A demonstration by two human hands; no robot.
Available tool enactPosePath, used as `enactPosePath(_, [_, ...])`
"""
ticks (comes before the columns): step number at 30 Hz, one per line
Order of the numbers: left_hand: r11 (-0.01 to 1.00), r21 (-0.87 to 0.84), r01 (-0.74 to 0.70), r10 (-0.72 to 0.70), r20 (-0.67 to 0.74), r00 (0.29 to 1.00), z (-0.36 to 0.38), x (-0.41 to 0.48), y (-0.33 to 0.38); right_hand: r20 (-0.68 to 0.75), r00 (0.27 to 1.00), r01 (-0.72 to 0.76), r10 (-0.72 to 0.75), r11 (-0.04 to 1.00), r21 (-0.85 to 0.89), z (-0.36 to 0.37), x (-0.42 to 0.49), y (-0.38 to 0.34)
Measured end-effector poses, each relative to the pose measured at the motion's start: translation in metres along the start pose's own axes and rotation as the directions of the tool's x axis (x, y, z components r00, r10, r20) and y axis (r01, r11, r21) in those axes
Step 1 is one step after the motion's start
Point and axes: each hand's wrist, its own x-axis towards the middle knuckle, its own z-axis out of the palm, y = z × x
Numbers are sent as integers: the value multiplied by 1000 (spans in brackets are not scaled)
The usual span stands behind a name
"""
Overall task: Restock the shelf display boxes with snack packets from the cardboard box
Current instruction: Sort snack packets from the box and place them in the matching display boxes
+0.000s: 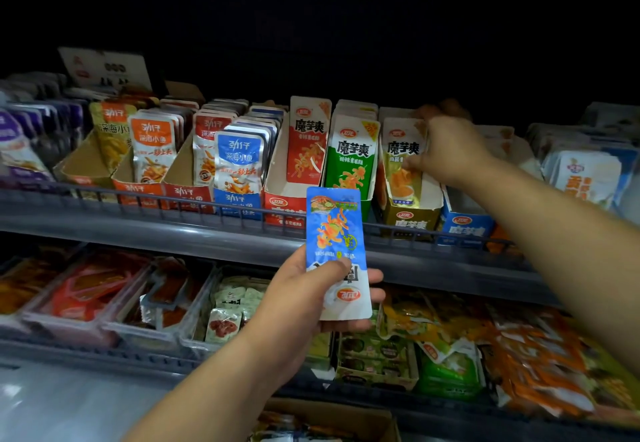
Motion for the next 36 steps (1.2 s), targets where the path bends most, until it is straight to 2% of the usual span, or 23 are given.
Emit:
enactPosePath(3, [1000, 9, 0, 0, -3, 1000, -1, -1, 0, -43, 999, -18, 21, 999, 51, -8, -7, -3])
enactPosePath(5, [1000, 3, 10, -10, -13, 1000, -2, -1, 0, -125, 991, -21, 43, 984, 176, -20, -22, -13])
enactPosePath(7, [1000, 1, 27, -27, -11, 1000, -2, -1, 1, -135, 990, 6, 46, 933, 361, -39, -45, -31])
enactPosePath(8, [999, 14, 36, -36, -3, 999, -2, -2, 1, -79, 996, 9, 30, 889, 458, -48, -59, -42])
enactPosePath(10, [996, 70, 51, -53, 28, 998, -2, -3, 2, 123, 990, -24, -63, 798, 602, -62, -85, -58])
enactPosePath(12, [988, 145, 59, -71, 79, 994, -2, -5, 0, 364, 912, -133, -188, 704, 697, -67, -106, -66])
enactPosePath(13, [982, 175, 65, -84, 103, 991, -2, -6, -1, 439, 868, -193, -233, 655, 730, -65, -114, -66])
enactPosePath(14, [977, 201, 70, -95, 117, 989, -2, -7, -1, 461, 854, -230, -244, 617, 753, -61, -121, -63])
enactPosePath(16, [962, 265, 58, -81, 75, 994, -2, -9, 0, 419, 887, -255, -194, 551, 795, -58, -132, -54])
enactPosePath(19, [946, 324, -5, 45, -117, 992, -5, -5, 4, 426, 898, -354, -109, 397, 847, -66, -147, -30])
enactPosePath(20, [945, 325, -36, 94, -166, 982, -4, -2, 6, 455, 881, -377, -131, 387, 841, -71, -152, -23])
enactPosePath(22, [944, 312, -110, 182, -213, 960, 0, 4, 9, 502, 841, -352, -203, 498, 792, -76, -162, -13])
enactPosePath(24, [928, 321, -190, 259, -191, 947, 12, 10, 11, 491, 850, -306, -189, 581, 754, -77, -164, -9])
enactPosePath(27, [875, 385, -294, 352, -88, 932, 40, 25, 20, 377, 923, -288, -80, 506, 813, -78, -157, -3])
enactPosePath(30, [818, 423, -390, 434, -8, 901, 73, 43, 43, 262, 965, -225, -17, 464, 857, -85, -137, 7])
enactPosePath(33, [767, 426, -480, 516, 37, 856, 100, 71, 68, 116, 991, -132, 64, 508, 851, -88, -104, 27])
enactPosePath(36, [731, 490, -474, 525, 38, 850, 116, 108, 82, 30, 990, -102, 136, 562, 821, -88, -72, 48])
